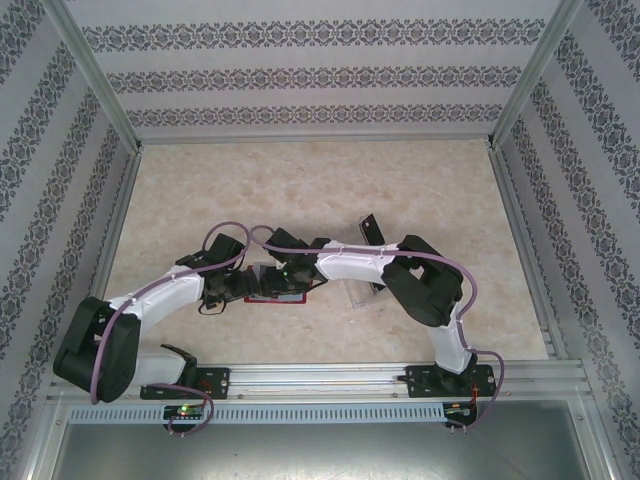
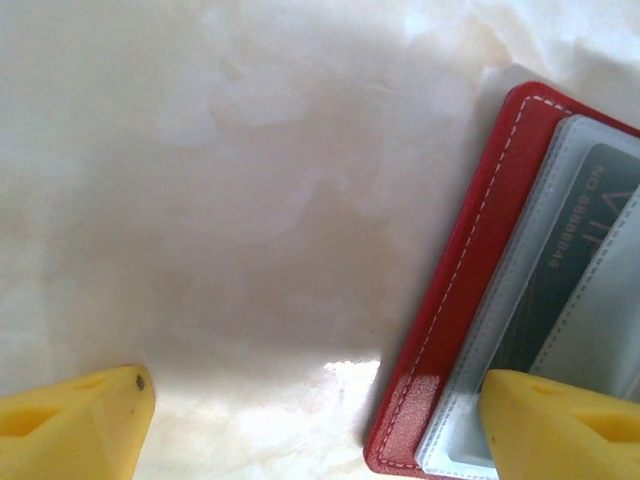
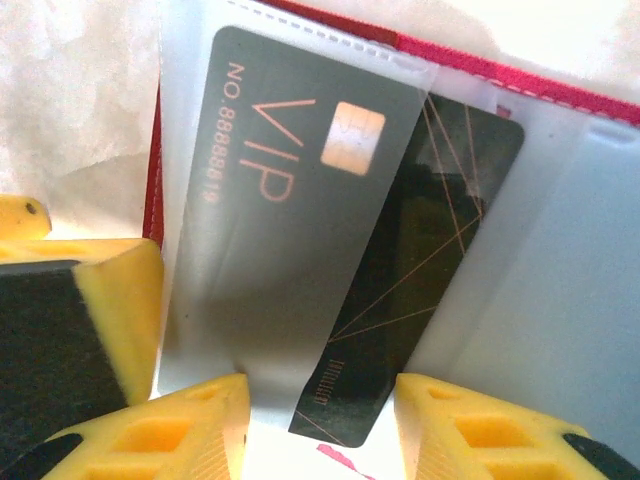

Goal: Put the credit cards into the card holder

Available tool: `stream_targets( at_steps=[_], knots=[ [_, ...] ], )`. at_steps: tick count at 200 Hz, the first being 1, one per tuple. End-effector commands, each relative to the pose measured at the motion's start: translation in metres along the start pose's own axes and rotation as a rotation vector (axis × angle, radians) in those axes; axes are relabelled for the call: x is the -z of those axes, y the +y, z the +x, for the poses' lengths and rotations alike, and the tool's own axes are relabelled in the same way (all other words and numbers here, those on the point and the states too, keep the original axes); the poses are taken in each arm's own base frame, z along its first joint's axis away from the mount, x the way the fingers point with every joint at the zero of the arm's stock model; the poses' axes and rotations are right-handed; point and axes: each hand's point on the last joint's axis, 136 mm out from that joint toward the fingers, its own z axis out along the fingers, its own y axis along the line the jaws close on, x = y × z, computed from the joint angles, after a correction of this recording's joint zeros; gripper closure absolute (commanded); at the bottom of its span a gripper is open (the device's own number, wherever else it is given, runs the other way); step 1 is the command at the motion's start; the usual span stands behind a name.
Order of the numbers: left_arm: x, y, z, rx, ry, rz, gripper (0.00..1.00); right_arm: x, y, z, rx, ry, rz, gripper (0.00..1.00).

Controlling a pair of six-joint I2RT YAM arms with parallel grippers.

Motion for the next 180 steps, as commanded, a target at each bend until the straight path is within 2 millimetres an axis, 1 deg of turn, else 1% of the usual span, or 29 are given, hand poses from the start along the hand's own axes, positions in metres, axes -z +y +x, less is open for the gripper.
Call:
stream_targets(
  at_steps=[1,20,36,56,80,120,146,180],
  knots=[
    [0.014,0.015,-0.002,0.03,-0.051,-0.065,0.13,0.007,0.001,0.003,0.016,-0.011,-0.002,0.56],
    [0.023,0.018,-0.007,0.038,-0.089,-0.075,0.13,0.006,-0.001,0.003,0.014,-0.008,0.001,0.56],
    [0.024,0.02,-0.008,0.038,-0.095,-0.08,0.12,0.006,-0.003,0.003,0.01,-0.008,0.004,0.56],
    [0.02,0.021,-0.006,0.036,-0.082,-0.088,0.12,0.006,-0.008,0.003,0.007,-0.011,0.018,0.56],
    [0.014,0.017,-0.003,0.027,-0.064,-0.071,0.12,0.007,-0.016,0.002,-0.004,-0.01,0.031,0.56],
    [0.005,0.021,-0.003,0.008,-0.051,-0.103,0.12,0.01,-0.016,0.0,0.005,-0.011,0.034,0.56],
    [0.0,0.022,-0.004,-0.003,-0.044,-0.116,0.12,0.008,-0.018,0.001,0.008,-0.005,0.042,0.56],
    [0.001,0.014,-0.007,-0.033,-0.047,-0.08,0.12,0.005,-0.025,0.004,0.005,0.006,0.06,0.56]
  ],
)
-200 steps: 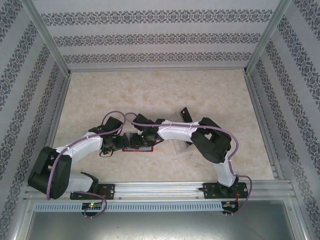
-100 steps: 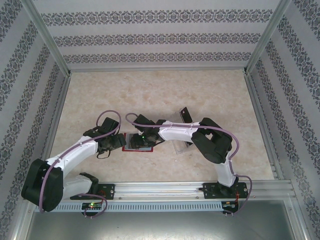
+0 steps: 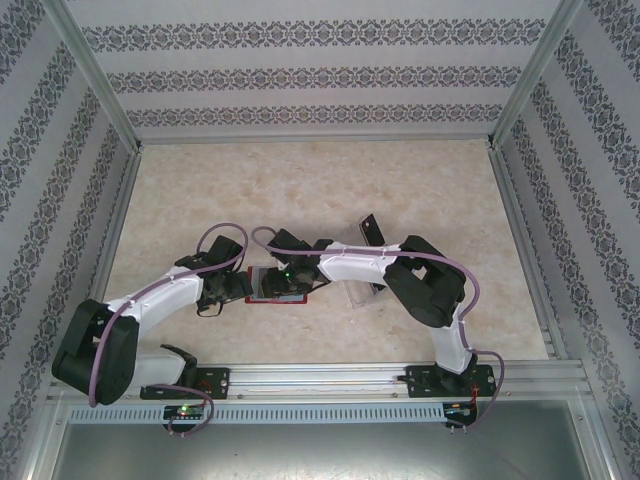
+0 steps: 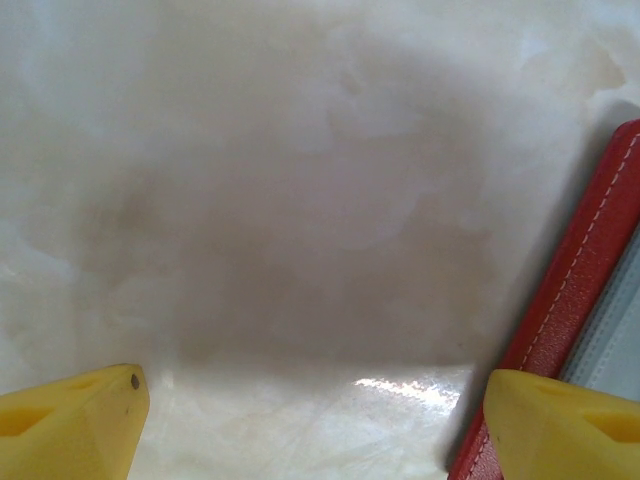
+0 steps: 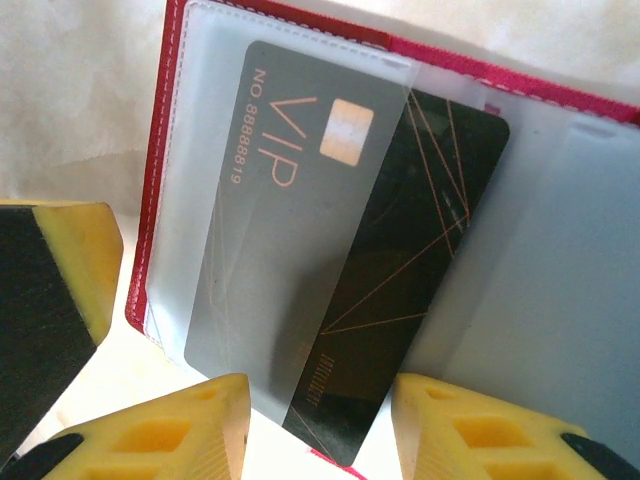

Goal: Put the credit cards into the card holder

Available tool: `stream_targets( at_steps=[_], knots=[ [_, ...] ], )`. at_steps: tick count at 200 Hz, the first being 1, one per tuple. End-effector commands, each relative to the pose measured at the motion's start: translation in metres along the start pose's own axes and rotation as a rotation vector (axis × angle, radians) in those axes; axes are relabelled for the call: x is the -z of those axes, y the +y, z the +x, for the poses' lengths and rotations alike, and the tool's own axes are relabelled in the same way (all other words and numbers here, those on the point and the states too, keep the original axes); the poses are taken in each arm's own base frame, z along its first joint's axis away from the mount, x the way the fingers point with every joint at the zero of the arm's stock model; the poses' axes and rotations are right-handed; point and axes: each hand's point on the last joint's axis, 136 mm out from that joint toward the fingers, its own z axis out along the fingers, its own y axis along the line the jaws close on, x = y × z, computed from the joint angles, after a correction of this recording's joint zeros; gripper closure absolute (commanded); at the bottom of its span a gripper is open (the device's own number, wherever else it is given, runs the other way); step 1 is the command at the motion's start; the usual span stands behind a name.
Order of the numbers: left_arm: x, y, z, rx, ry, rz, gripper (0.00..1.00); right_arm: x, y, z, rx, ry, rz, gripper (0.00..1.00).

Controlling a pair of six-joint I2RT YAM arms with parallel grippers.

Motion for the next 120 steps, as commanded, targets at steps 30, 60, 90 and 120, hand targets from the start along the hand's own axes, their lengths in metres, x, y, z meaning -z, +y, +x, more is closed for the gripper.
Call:
stream_targets(
  at_steps=[30,60,90,120],
  knots=[
    [0.008,-0.02,-0.012,-0.082,-0.036,0.076,0.12,0.006,-0.029,0.005,-0.015,0.019,0.08,0.56],
    [0.014,-0.031,-0.019,-0.119,-0.022,0.101,0.1,0.009,-0.039,0.005,-0.019,0.019,0.098,0.56],
    [0.019,-0.039,-0.028,-0.144,-0.007,0.134,0.08,0.012,-0.043,0.005,-0.021,0.019,0.1,0.56],
    [0.017,-0.05,-0.025,-0.164,0.039,0.187,0.08,0.018,-0.037,0.001,-0.013,0.003,0.082,0.56]
  ],
)
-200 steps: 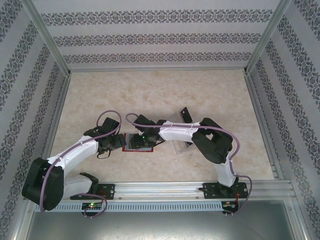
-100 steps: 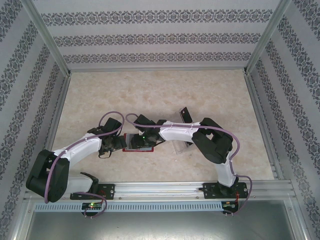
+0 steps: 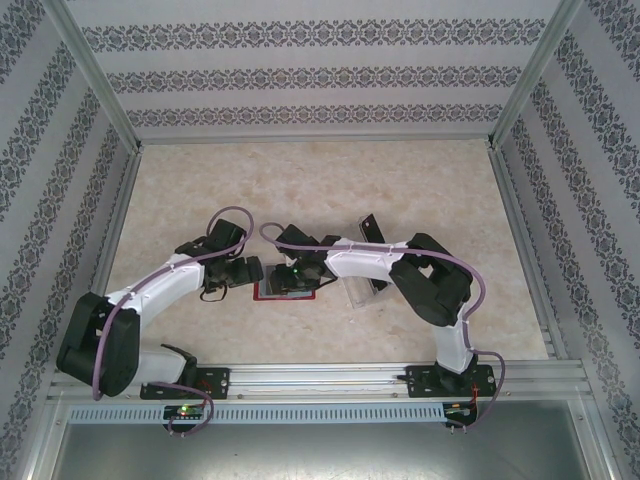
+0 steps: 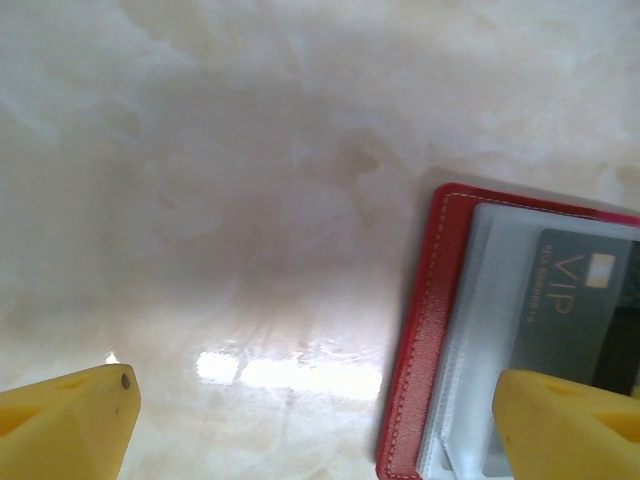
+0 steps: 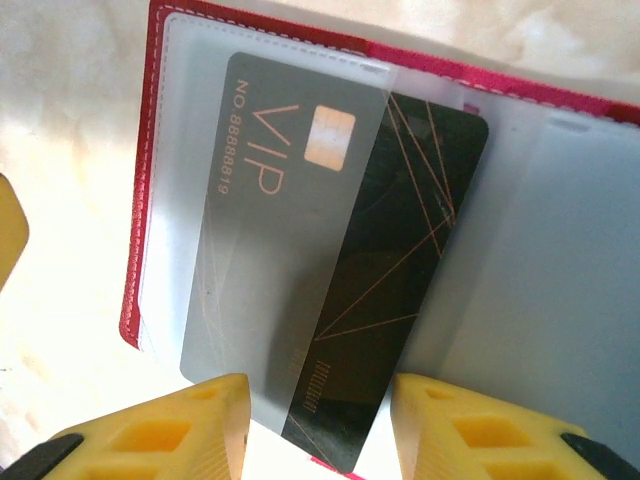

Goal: Put the credit cards into the card holder

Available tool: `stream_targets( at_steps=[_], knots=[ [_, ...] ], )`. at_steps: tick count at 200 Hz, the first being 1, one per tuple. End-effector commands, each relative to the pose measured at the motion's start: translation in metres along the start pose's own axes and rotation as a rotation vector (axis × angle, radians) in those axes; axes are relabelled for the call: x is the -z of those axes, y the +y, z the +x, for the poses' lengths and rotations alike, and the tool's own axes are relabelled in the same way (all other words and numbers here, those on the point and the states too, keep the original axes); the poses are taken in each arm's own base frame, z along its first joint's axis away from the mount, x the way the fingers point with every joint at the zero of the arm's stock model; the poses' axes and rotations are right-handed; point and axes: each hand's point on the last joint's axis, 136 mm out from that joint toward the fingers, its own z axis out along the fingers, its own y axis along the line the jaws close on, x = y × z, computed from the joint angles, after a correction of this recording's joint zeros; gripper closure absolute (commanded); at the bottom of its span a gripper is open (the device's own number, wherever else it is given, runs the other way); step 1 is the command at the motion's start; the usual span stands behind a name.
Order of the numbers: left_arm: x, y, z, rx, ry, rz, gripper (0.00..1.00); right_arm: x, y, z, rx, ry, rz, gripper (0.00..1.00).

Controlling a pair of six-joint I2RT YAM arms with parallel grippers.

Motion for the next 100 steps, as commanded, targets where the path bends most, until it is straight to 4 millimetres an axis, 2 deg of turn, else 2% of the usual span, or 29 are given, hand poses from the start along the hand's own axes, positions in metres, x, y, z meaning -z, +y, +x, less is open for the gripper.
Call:
stream_targets(
  at_steps=[1,38,100],
  knots=[
    [-0.003,-0.008,0.003,-0.044,0.051,0.046,0.08,0.009,-0.015,0.006,-0.001,0.008,0.056,0.56],
    [-0.008,-0.01,0.007,-0.049,0.069,0.06,0.08,0.016,-0.004,0.0,0.006,-0.007,0.028,0.56],
    [-0.018,0.004,0.014,-0.01,0.095,-0.013,0.1,0.017,0.007,-0.004,0.02,-0.012,0.011,0.56]
  ],
)
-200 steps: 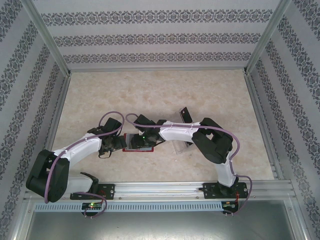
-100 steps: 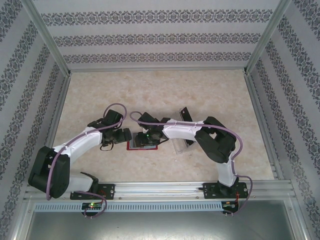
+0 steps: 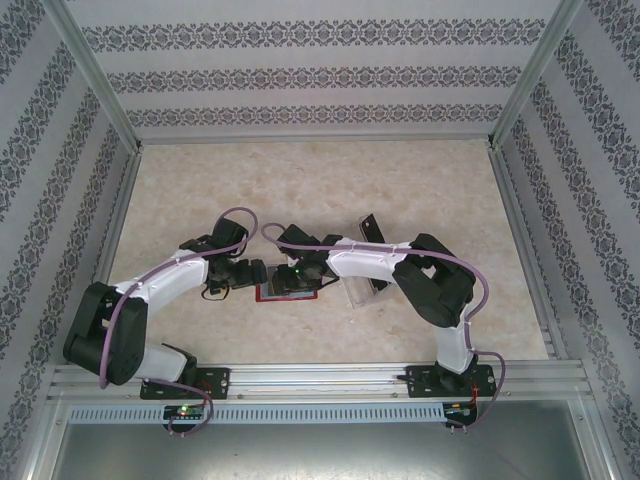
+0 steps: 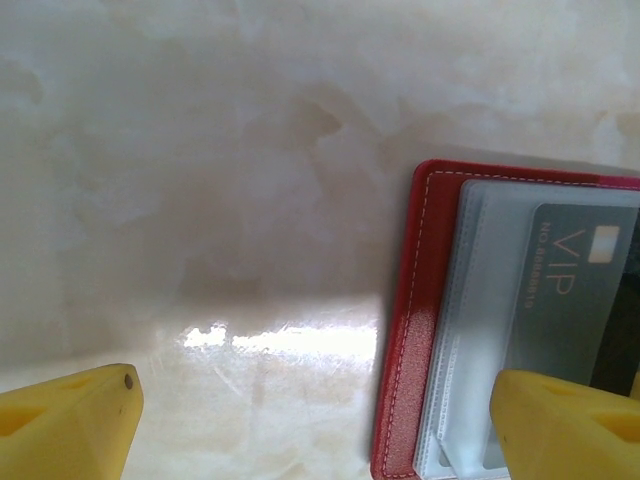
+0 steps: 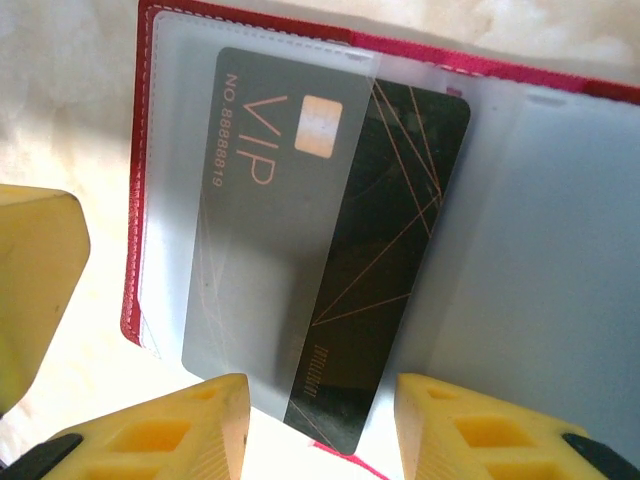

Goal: Put the credit cards into the card holder

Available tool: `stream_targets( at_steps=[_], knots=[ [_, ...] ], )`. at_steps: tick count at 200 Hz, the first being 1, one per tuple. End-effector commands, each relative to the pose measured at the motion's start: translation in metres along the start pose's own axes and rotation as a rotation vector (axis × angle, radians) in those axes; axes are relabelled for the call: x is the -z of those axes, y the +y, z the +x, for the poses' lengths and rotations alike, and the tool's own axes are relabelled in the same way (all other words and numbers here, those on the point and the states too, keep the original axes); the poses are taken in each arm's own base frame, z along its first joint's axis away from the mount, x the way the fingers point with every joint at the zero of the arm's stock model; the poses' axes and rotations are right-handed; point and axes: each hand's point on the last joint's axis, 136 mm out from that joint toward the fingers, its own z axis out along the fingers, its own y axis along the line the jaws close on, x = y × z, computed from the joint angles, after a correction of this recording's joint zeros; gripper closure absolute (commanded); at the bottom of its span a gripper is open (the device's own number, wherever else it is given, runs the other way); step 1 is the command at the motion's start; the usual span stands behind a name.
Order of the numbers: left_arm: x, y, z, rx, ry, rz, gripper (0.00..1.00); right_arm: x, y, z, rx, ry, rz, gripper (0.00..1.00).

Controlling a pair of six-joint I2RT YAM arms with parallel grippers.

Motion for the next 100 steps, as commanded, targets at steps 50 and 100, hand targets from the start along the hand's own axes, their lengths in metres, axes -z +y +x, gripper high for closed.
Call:
stream_targets(
  at_steps=[50,100],
  knots=[
    [-0.017,0.016,0.011,0.04,0.043,-0.059,0.13,0.004,0.015,-0.007,0.034,-0.008,-0.008,0.56],
    [-0.021,0.02,0.015,0.05,0.049,-0.067,0.14,0.004,0.011,-0.006,0.033,-0.01,0.01,0.56]
  ],
)
